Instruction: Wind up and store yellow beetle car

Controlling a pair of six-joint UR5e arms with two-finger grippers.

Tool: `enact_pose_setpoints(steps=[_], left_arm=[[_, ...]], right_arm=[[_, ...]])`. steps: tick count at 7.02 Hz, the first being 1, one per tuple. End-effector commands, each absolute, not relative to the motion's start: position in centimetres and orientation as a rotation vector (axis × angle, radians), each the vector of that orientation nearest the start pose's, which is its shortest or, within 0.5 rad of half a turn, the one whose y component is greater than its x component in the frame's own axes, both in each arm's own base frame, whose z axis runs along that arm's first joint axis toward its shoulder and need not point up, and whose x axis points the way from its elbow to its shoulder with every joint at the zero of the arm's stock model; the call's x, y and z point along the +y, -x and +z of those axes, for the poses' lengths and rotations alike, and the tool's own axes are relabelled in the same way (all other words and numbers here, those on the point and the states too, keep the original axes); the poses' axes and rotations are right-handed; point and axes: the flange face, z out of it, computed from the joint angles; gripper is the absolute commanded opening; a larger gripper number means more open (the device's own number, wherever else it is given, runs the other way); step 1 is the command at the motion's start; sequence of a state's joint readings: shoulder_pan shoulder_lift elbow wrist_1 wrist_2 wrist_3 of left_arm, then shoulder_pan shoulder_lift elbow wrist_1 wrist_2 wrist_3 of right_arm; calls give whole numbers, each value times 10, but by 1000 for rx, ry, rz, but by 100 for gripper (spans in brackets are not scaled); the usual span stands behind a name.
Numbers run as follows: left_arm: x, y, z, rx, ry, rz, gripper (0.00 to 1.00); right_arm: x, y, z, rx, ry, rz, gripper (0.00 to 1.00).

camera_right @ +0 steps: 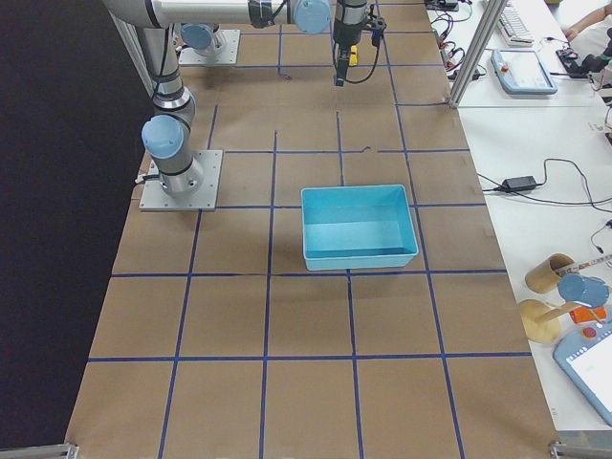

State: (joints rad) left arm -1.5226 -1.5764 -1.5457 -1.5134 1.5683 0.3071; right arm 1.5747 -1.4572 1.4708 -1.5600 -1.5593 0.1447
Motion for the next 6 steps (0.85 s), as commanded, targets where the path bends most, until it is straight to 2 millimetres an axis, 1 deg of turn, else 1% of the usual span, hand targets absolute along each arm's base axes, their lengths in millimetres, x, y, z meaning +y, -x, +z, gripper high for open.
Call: enact_pose_setpoints(steps=[1, 2, 3, 4, 6], left_arm=[[-512, 109, 498, 3045, -707, -94, 100], [-514, 108, 494, 2983, -935, -76, 100], [-519, 109, 487, 2905, -1175, -59, 100], [-528, 108, 472, 2838, -1356, -20, 100], [-552, 106, 430, 2618, -1797, 77, 99]], right_arm=[[-541, -132, 474, 3125, -231, 37, 100], [-541, -132, 472, 3123, -240, 47, 100], [-536, -132, 469, 3124, -245, 68, 100], [-538, -130, 471, 3128, -248, 56, 100], [-542, -131, 474, 3127, -245, 37, 100]])
